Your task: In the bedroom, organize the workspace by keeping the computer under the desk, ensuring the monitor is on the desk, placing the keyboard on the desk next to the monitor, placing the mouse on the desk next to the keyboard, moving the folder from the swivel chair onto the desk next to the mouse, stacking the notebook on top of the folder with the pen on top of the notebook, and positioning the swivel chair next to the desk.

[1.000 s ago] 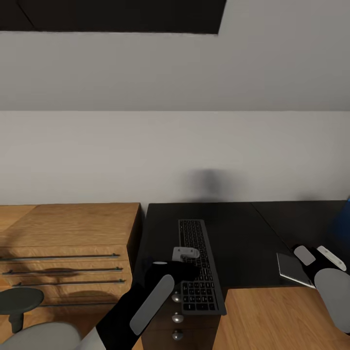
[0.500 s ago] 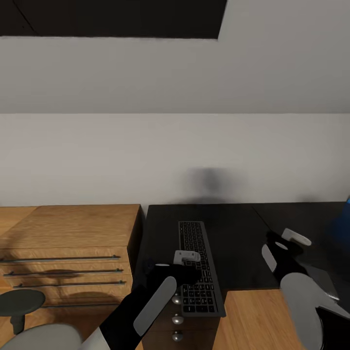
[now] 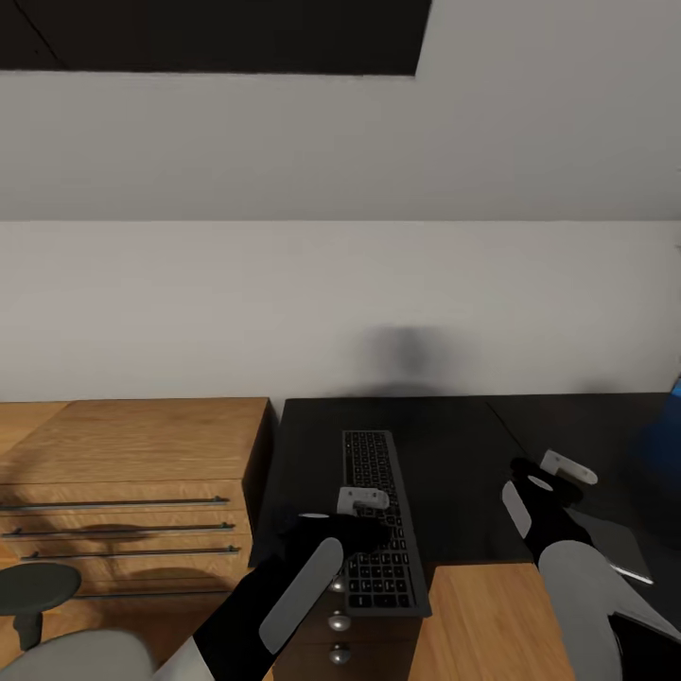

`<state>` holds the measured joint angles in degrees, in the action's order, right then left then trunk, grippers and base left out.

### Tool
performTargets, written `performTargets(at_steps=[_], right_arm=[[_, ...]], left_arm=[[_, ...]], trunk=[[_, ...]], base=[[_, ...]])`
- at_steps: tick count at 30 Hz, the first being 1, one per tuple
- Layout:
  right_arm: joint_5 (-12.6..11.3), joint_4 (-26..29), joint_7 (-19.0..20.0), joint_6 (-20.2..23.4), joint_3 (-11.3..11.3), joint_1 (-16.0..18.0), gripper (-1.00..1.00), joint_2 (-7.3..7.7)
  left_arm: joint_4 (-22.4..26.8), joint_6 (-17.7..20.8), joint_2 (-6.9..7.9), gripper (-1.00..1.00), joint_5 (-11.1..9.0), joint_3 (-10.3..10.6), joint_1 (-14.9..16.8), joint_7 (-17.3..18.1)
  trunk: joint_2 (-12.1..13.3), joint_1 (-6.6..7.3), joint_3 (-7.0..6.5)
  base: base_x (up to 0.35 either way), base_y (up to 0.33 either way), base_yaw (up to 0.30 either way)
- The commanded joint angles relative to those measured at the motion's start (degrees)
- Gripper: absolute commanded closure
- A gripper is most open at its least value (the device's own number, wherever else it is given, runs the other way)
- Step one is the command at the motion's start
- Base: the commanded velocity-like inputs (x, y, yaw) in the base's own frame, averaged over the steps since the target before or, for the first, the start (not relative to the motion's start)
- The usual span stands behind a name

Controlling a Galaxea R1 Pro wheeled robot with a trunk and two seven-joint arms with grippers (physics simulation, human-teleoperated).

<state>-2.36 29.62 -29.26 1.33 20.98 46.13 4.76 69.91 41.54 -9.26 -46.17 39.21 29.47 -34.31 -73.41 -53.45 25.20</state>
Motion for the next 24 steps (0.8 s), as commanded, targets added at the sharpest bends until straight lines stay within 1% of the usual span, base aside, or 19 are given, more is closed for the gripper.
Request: performTargets(at_steps=[1,4,8,17,24], right_arm=[[-0.2,0.2,-0.2,0.1,0.0,0.0,-1.0,-0.1],[-0.2,0.5,-0.2,0.2,0.1,0.0,-1.0,-0.36],[-0.1,0.6,-0.1,0.2,0.1,0.0,-1.0,-0.53],[0.0,0.5,-0.1,0.1,0.1,0.0,-1.0,-0.38],[0.2,0.4,0.2,-0.2,0.0,0.0,-1.0,-0.17]], left_arm=[[0.0,0.0,0.0,-1.0,-0.6,0.1,0.1,-0.6],[0.0,0.0,0.02,-1.0,-0.5,0.1,0.1,-0.7],[0.0,0.0,0.03,-1.0,-0.6,0.0,0.1,-0.8],[0.1,-0.1,0.03,-1.0,-0.5,0.0,0.1,-0.7],[0.1,-0.8,0.03,-1.0,-0.6,0.0,0.1,-0.7]], trunk=[[0.0,0.0,0.07],[0.0,0.0,0.07],[0.0,0.0,0.07],[0.0,0.0,0.07],[0.0,0.0,0.07]], base=[[0.006,-0.293,0.0],[0.023,-0.232,0.0],[0.002,-0.02,0.0],[0.006,-0.021,0.0],[0.119,-0.124,0.0]])
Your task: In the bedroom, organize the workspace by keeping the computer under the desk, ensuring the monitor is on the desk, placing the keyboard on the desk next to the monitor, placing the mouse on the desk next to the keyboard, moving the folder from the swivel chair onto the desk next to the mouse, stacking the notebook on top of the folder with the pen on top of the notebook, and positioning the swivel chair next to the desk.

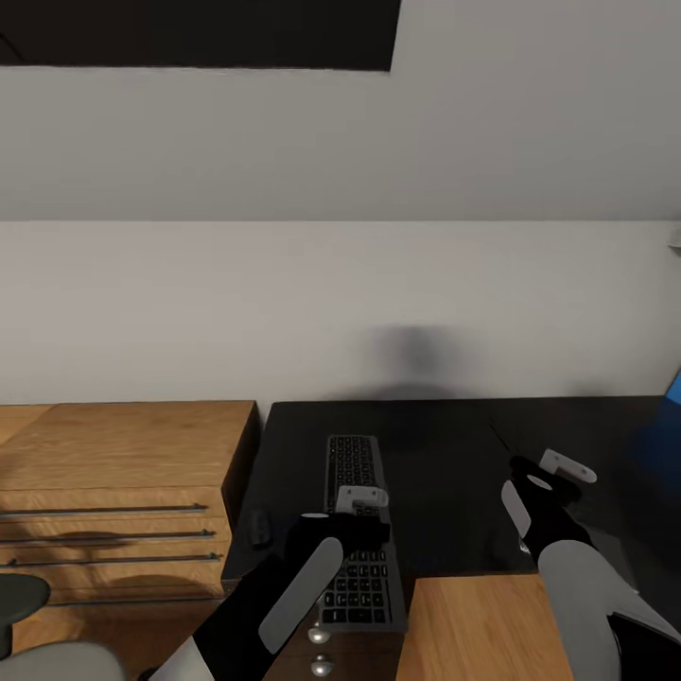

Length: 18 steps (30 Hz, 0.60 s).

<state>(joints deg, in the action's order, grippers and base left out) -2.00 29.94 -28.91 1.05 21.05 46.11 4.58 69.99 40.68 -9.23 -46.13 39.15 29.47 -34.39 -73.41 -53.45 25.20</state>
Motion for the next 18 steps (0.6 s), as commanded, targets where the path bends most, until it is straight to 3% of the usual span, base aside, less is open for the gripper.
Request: performTargets(at_steps=[1,11,18], right_arm=[[-0.2,0.0,-0.1,0.1,0.0,0.0,-1.0,0.04],[-0.2,-0.3,0.4,0.1,0.0,0.0,-1.0,0.48],[-0.2,-0.6,2.9,0.3,0.0,0.0,-1.0,1.65]], left_arm=[[0.1,0.0,0.01,-1.0,-0.6,0.1,0.1,-0.6],[0.1,-0.1,0.01,-1.0,-0.6,0.1,0.1,-0.6],[0.1,-0.1,0.01,-1.0,-0.6,0.1,0.1,-0.5]], trunk=[[0.0,-0.01,0.07],[0.0,-0.01,0.07],[0.0,-0.01,0.07]], base=[[0.048,-0.048,0.0],[0.018,-0.017,0.0],[0.071,-0.005,0.0]])
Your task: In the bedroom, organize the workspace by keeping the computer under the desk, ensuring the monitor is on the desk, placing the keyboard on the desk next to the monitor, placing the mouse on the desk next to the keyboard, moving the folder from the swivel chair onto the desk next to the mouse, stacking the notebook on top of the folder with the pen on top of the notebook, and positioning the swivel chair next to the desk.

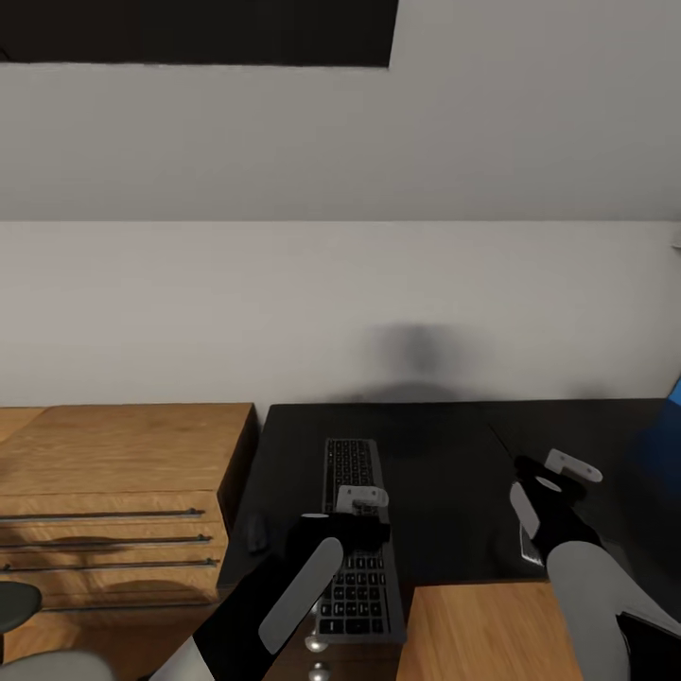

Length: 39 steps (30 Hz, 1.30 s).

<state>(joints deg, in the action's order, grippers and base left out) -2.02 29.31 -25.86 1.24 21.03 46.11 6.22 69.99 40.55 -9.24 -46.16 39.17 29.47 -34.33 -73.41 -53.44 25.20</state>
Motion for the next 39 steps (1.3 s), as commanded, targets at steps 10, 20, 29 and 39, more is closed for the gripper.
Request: performTargets(at_steps=[10,20,29,39], right_arm=[[-0.4,-2.0,3.3,0.3,0.0,0.0,-1.0,2.61],[-0.6,-3.7,12.9,5.2,0.1,0.0,-1.0,4.38],[-0.8,-3.8,16.8,13.6,3.0,0.0,-1.0,5.72],[-0.8,-3.7,16.9,15.7,3.8,0.0,-1.0,5.73]], left_arm=[[0.1,0.0,0.01,-1.0,-0.7,0.1,0.1,-0.3],[2.6,0.0,0.02,-1.0,-0.6,0.2,0.1,-0.5],[7.0,0.1,0.18,-1.0,-1.0,0.5,0.1,-0.8],[7.1,0.1,0.18,-1.0,-1.0,0.5,0.1,-0.8]], trunk=[[0.0,-0.01,0.07],[0.0,-0.01,0.07],[-0.8,-0.45,0.42],[-4.8,-2.65,2.22]], base=[[0.198,-0.046,0.0],[0.027,-0.007,0.0],[0.0,0.0,0.0],[0.0,0.0,0.0]])
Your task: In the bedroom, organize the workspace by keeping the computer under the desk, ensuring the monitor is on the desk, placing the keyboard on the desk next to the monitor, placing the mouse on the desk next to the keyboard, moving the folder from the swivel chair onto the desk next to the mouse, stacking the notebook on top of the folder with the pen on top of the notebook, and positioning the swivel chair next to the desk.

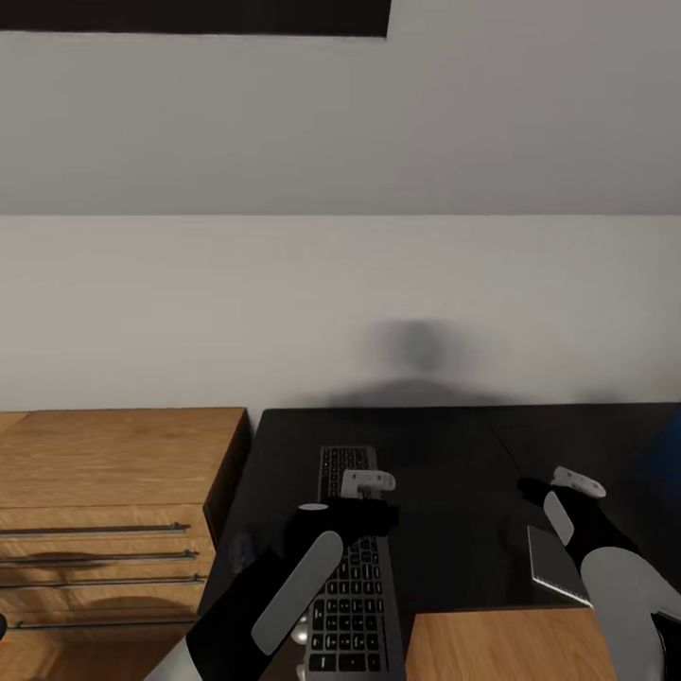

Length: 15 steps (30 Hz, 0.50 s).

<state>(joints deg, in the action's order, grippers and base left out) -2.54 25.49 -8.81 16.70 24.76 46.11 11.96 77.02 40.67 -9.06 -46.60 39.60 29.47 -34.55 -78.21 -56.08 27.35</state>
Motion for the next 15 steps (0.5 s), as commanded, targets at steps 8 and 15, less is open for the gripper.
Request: performTargets(at_steps=[8,15], right_arm=[[-1.4,0.2,-0.3,1.5,0.3,0.0,-1.0,-0.01],[-2.1,0.2,-0.3,1.6,0.3,0.0,-1.0,-0.01]], left_arm=[[-0.1,0.0,0.0,-1.0,-0.7,0.2,0.1,-0.6],[-0.1,0.0,0.0,-1.0,-0.7,0.1,0.1,-0.6]], trunk=[[-3.3,-1.76,1.51],[-3.7,-1.98,1.68]], base=[[0.0,0.0,0.0],[0.0,0.0,0.0]])
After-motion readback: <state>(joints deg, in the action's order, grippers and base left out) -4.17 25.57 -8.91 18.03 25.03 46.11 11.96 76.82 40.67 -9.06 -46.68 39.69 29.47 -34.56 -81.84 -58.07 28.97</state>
